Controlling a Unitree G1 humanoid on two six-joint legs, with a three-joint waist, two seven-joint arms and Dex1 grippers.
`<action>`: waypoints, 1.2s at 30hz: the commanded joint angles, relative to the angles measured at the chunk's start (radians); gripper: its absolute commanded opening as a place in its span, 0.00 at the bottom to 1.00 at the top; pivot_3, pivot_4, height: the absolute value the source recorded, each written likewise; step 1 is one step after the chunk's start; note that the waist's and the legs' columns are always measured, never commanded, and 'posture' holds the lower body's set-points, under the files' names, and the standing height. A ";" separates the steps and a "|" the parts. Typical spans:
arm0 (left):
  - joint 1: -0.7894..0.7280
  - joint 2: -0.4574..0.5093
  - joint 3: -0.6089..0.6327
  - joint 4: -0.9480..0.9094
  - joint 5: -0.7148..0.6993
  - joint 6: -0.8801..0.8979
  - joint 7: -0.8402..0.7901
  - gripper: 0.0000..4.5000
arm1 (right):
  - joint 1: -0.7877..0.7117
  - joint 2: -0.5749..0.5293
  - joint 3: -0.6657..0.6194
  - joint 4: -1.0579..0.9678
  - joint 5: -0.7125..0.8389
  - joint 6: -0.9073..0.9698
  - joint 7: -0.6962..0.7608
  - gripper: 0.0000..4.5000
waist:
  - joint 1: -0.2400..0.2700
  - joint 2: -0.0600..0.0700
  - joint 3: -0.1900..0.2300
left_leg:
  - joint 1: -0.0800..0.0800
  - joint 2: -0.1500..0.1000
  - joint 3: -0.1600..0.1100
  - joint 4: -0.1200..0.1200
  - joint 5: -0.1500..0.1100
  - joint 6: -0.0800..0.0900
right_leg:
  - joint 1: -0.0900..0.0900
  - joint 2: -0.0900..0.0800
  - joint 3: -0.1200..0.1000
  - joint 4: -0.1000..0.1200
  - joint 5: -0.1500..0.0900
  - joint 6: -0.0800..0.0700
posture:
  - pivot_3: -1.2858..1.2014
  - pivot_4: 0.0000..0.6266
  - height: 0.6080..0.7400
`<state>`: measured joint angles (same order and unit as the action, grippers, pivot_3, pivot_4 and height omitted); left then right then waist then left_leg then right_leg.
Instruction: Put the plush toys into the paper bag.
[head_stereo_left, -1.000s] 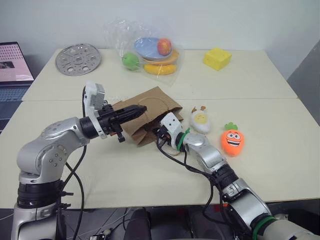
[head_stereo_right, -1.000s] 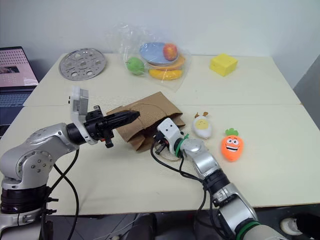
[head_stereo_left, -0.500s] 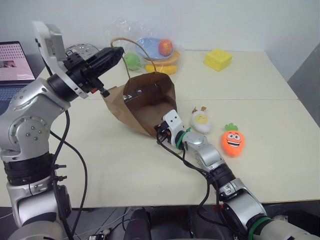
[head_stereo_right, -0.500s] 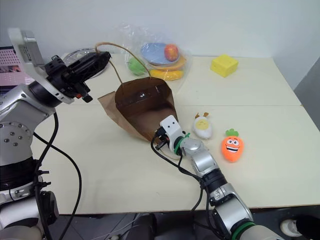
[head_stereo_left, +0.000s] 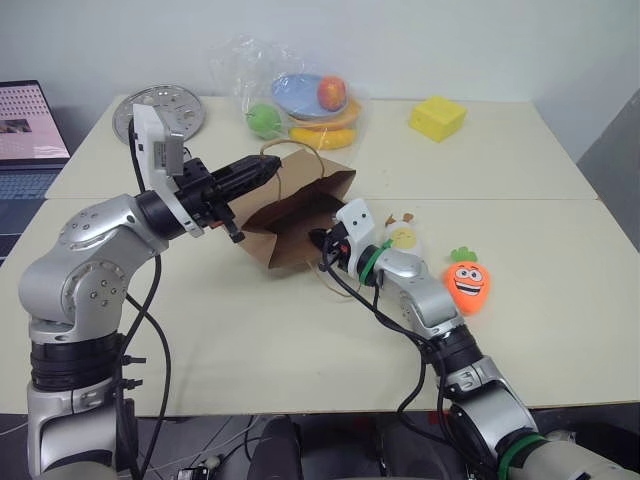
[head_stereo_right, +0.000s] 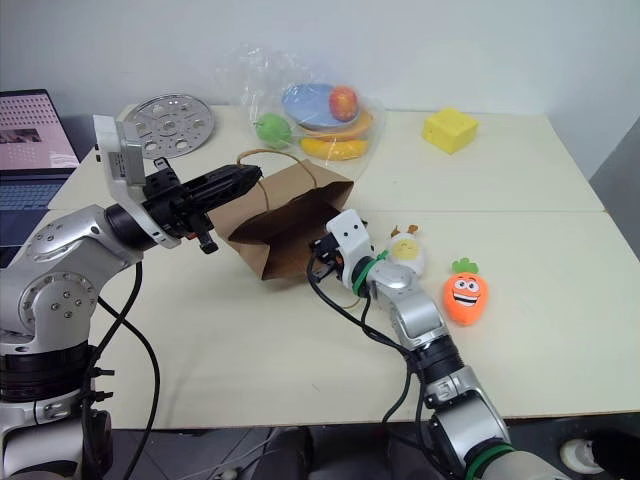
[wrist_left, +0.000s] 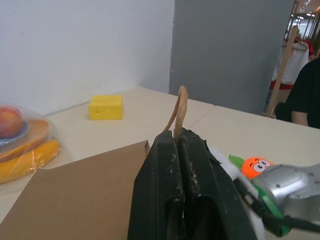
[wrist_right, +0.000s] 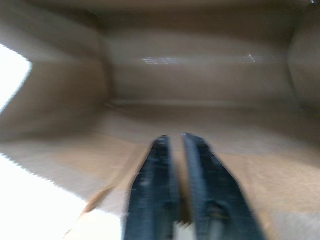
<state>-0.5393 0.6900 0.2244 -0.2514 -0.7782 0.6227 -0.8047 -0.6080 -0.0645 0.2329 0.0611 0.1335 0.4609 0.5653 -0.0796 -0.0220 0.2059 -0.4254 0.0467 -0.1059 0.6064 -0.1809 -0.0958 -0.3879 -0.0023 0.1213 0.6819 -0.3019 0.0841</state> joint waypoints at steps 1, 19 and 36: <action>0.005 -0.002 0.003 -0.034 0.001 -0.021 -0.015 0.00 | 0.017 -0.102 0.002 -0.272 0.073 0.100 0.102 0.36 | 0.001 0.000 0.000 | -0.001 0.000 0.000 0.000 0.000 0.000 | 0.000 0.000 0.000 0.000 0.000 0.000 | 0.52 0.24 1.00; 0.002 -0.020 -0.013 -0.037 0.003 -0.019 -0.022 0.00 | 0.056 -0.534 0.058 -0.072 -0.179 -0.136 0.157 0.67 | -0.003 -0.001 0.000 | -0.001 -0.001 0.001 0.002 0.000 0.000 | 0.000 -0.001 0.000 -0.001 0.000 0.000 | 0.52 0.24 1.00; 0.002 -0.002 0.001 -0.044 -0.007 -0.003 -0.020 0.00 | 0.031 -0.663 -0.061 -0.186 -0.068 -0.180 0.383 0.00 | 0.002 0.001 0.002 | -0.001 -0.001 0.000 0.003 0.000 0.000 | 0.001 -0.001 0.000 -0.001 0.000 0.000 | 0.52 0.24 1.00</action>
<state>-0.5234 0.6755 0.2024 -0.2653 -0.7707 0.6251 -0.8192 -0.5624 -0.7013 0.2324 -0.0272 -0.0138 0.2460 0.8708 -0.0773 -0.0214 0.2078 -0.4263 0.0452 -0.1065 0.6091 -0.1808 -0.0958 -0.3867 -0.0037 0.1208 0.6813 -0.3022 0.0837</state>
